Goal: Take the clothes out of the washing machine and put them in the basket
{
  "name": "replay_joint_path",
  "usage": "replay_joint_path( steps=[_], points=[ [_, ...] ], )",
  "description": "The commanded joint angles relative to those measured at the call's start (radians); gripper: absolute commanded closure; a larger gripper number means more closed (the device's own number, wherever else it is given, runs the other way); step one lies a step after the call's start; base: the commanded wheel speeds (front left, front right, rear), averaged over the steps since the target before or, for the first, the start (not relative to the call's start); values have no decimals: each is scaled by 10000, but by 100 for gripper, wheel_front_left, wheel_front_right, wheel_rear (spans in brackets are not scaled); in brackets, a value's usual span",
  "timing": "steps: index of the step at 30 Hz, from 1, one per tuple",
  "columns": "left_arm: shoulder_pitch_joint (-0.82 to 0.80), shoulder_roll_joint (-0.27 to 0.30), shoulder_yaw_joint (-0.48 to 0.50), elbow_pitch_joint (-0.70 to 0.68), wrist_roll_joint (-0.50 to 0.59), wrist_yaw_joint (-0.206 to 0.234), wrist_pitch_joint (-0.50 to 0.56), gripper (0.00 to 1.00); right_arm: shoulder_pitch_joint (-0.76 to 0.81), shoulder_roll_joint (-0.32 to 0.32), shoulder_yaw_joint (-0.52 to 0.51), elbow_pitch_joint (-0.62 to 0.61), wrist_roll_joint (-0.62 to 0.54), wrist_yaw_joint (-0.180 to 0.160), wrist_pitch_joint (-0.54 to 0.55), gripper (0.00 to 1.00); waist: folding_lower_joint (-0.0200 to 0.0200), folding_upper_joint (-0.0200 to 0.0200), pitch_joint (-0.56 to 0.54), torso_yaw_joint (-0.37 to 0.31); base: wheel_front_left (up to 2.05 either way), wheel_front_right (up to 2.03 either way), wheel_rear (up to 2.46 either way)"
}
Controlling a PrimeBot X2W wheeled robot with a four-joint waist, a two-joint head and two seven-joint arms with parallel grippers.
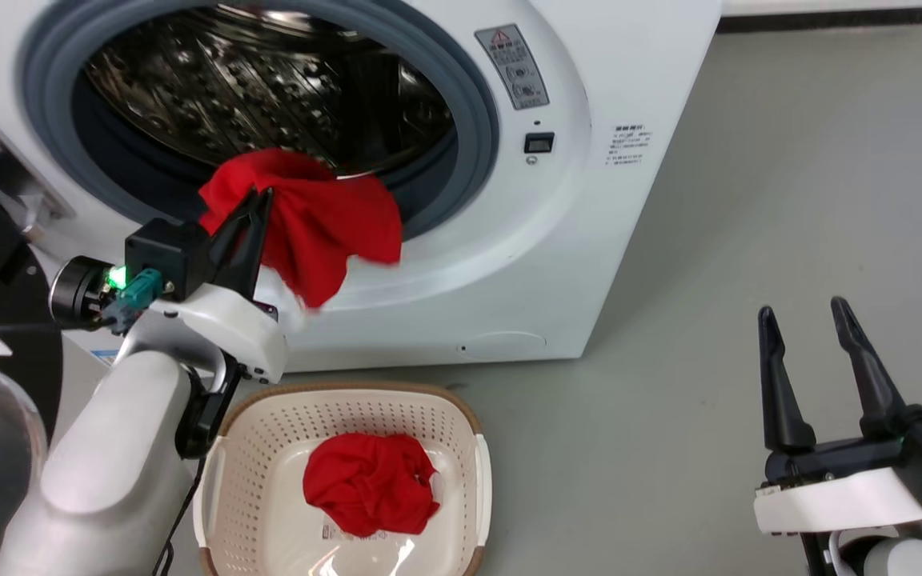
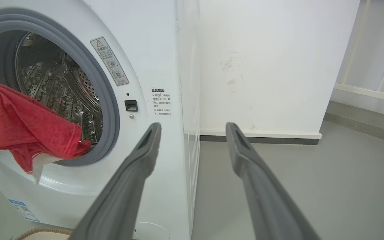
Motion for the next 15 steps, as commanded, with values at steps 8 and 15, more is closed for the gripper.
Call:
replay_joint_path(
  steps=[8,15],
  points=[
    [1135,865,212,-3631,216,1035,1041,100,473,7,53,76,-71,-9,-16,0,2,-1,-785,268,0,0,0],
    [1887,1495,404,-6605,492,1881,1909,100,655,9,21,80,-19,-9,-18,0,2,-1,-1097,399,0,0,0]
  ],
)
